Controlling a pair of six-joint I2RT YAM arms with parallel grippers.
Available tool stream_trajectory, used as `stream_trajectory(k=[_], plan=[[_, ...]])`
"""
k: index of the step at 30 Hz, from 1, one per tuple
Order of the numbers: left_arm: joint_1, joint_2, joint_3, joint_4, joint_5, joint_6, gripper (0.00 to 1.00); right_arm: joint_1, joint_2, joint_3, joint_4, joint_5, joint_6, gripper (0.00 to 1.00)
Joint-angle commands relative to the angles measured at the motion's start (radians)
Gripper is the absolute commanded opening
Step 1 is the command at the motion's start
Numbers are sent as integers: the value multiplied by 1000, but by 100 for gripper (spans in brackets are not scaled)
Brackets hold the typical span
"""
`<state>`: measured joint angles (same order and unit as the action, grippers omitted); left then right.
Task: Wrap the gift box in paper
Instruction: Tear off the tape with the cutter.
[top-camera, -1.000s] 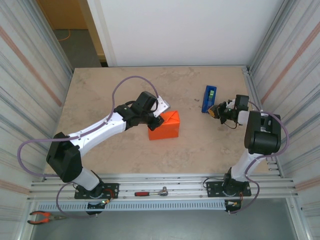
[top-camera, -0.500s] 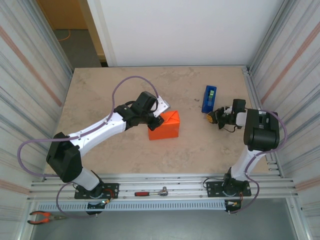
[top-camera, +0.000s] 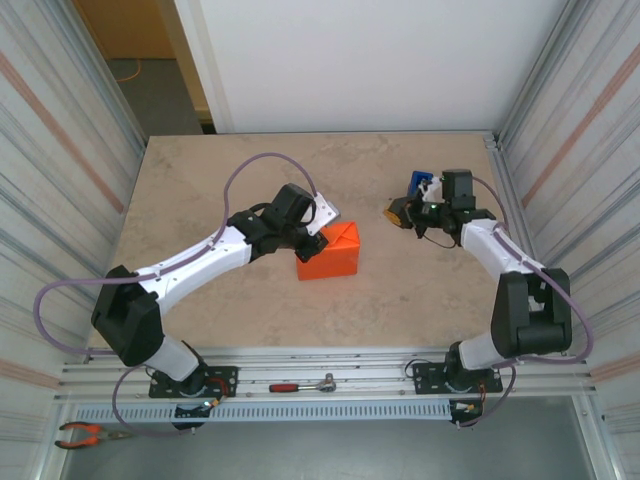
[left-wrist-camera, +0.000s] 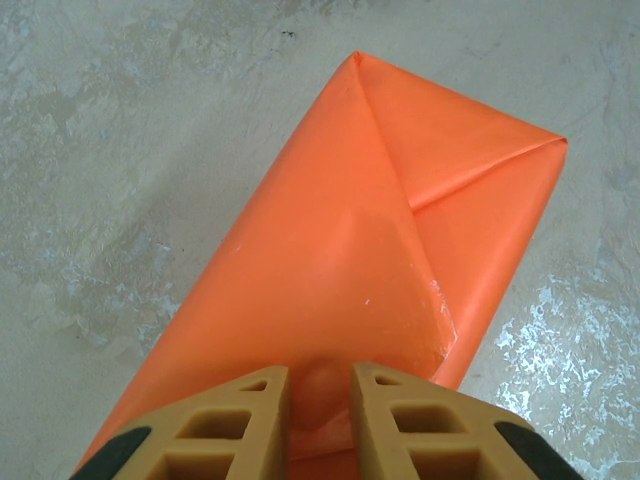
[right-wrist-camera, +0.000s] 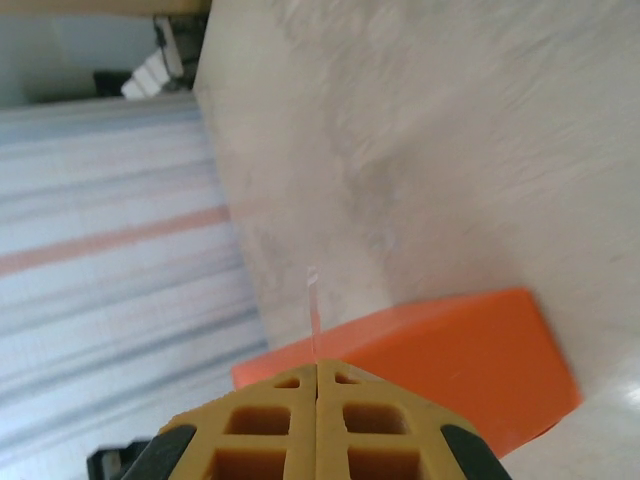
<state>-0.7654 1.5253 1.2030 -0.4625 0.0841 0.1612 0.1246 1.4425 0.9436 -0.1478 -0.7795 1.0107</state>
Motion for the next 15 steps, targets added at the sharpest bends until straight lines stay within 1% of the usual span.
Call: stream_trajectory(k=[1,8,15], plan=[[-23,42,-51,-88,46,7,23,78,-52,35,-83,32,17,0],[-25,42,-54,-89,44,5,23,235,-87,47,-69,100,84,0],[-25,44,-54,-90,44,6,23,336,-72,42,-33,142,125,0]])
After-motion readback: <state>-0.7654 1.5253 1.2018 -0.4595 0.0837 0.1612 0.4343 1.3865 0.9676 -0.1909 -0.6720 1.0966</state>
